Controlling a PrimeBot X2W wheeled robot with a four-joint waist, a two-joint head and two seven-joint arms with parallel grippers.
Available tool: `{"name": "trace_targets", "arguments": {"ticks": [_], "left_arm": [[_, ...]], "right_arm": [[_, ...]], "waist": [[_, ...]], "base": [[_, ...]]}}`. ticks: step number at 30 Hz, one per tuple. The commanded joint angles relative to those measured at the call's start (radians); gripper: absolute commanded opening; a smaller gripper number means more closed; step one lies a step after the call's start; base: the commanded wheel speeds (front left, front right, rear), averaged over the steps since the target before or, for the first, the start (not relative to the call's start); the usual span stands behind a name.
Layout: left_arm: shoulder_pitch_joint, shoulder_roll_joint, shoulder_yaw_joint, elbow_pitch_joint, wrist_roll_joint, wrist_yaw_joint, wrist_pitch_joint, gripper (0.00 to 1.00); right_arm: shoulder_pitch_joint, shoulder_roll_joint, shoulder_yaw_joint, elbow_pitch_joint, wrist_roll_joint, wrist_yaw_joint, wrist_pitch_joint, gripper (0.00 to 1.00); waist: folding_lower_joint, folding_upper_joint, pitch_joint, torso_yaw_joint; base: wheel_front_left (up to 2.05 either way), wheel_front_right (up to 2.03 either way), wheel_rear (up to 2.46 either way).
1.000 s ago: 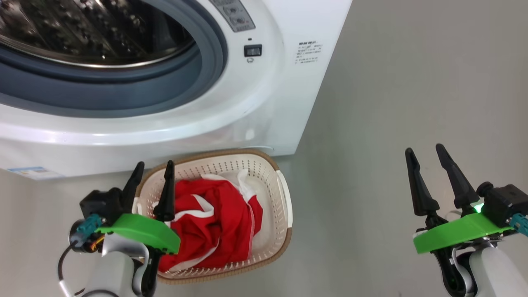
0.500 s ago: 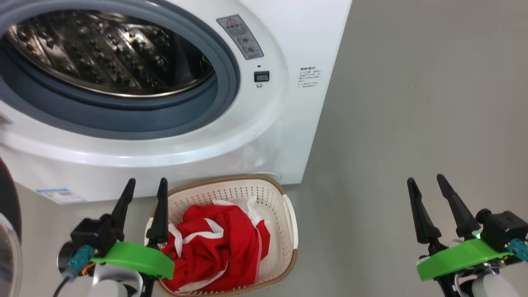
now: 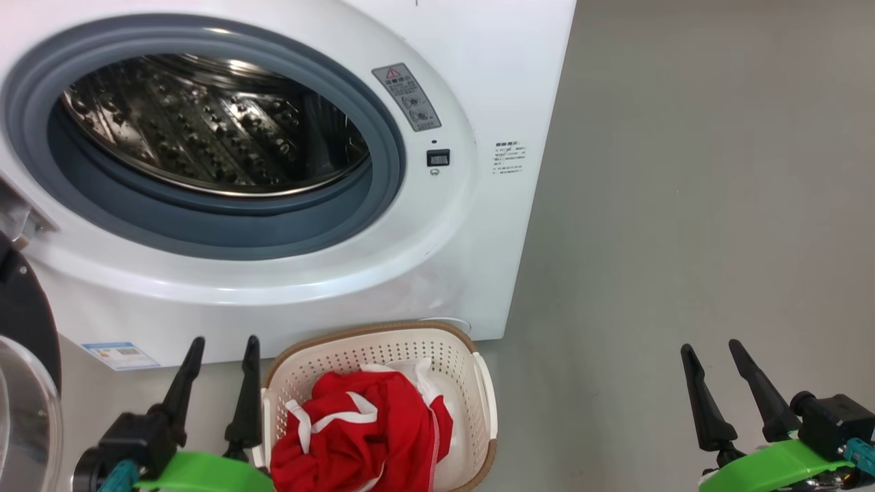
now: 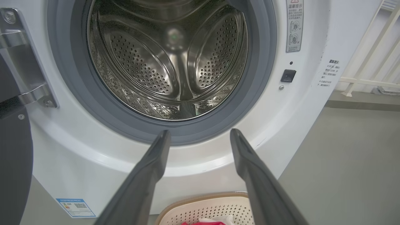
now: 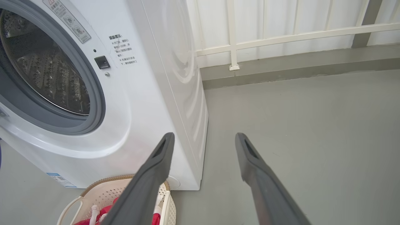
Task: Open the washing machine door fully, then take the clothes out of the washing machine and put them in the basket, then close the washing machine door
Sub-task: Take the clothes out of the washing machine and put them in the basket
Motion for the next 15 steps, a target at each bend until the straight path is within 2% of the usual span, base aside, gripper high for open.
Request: {"name": "trace_targets", "arguments": {"ticks": [1,15], "left_arm": [[0.014,0.023,0.041,-0.038,0.012,-0.005,-0.005,1.0],[0.115,0.023,0.084,-0.093,-0.012,-0.005,-0.005,1.0]], "right_arm": [[0.005,-0.022,0.016,-0.022,0.0,0.006,-0.006,1.0],[0.05,-0.026,-0.001,-0.026,-0.002,0.006,-0.006,1.0]], "waist": [[0.0,0.0,-0.012,0.003],[0.0,0.0,-0.037,0.009]], "base": [[0.0,0.0,0.0],[0.0,0.0,0.0]]}}
